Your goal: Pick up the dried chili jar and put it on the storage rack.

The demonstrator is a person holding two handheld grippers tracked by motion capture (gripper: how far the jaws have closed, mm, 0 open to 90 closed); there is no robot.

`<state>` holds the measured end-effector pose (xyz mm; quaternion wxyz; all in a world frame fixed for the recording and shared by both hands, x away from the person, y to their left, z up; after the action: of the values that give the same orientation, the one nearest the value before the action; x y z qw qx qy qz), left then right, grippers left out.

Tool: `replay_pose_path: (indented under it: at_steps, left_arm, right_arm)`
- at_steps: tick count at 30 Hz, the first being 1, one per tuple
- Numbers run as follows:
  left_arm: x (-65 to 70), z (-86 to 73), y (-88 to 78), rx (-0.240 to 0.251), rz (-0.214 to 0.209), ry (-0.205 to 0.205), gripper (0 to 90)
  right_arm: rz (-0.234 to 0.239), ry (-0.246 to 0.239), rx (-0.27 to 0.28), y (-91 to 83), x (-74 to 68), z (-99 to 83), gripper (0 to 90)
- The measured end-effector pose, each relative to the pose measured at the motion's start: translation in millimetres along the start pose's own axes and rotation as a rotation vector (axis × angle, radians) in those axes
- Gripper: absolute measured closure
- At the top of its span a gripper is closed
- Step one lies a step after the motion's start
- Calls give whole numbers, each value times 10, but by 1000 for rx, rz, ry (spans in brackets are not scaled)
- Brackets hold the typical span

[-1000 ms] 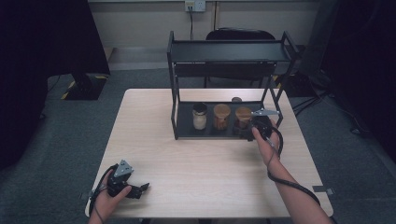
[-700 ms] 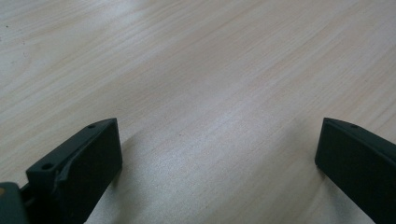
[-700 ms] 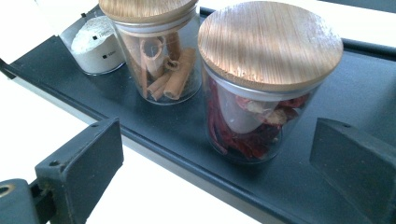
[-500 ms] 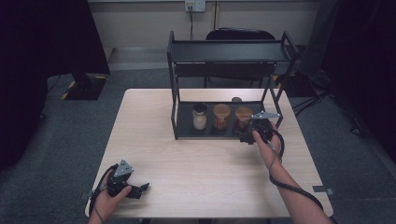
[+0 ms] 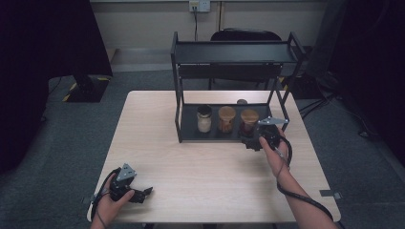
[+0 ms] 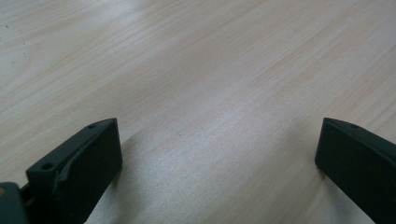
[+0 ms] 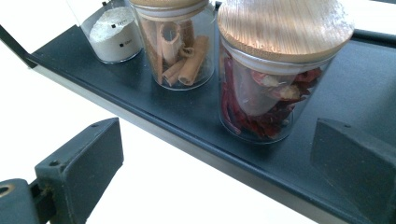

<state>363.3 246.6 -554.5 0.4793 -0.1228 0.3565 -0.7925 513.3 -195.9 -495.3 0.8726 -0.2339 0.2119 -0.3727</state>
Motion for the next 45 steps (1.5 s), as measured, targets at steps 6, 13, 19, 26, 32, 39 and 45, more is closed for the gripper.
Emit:
replay_pose_path:
  at_steps: [6, 13, 19, 26, 32, 39, 45]
  left_arm:
    - [0, 0, 0, 0, 0, 0, 1]
    - [0, 0, 0, 0, 0, 0, 1]
    - [0, 0, 0, 0, 0, 0, 1]
    - [0, 0, 0, 0, 0, 0, 1]
    - [1, 0, 0, 0, 0, 0, 1]
    - [0, 0, 0, 0, 0, 0, 1]
    - [0, 0, 0, 0, 0, 0, 1]
  right_arm:
    - [6, -3, 0, -6, -40, 9, 14]
    - [15, 4, 4, -5, -78, -6, 15]
    - [22, 1, 1, -6, -109, -23, 15]
    - [33, -2, -3, -24, -143, -65, 15]
    - [41, -6, 0, -57, -161, -100, 15]
    - [38, -31, -5, -104, -169, -141, 17]
    - [42, -41, -10, -153, -180, -213, 18]
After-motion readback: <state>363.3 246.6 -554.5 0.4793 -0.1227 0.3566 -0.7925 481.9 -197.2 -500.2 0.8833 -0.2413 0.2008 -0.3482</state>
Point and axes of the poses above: each handheld gripper's, and its own axes: y roughly forward along the jaws, z roughly out of its top, x roughly to its right, the point moved 6 cm from there along y, roughly forward along the jaws, and after that the axes turned 12 degrees about z, right-handed, at the moved point
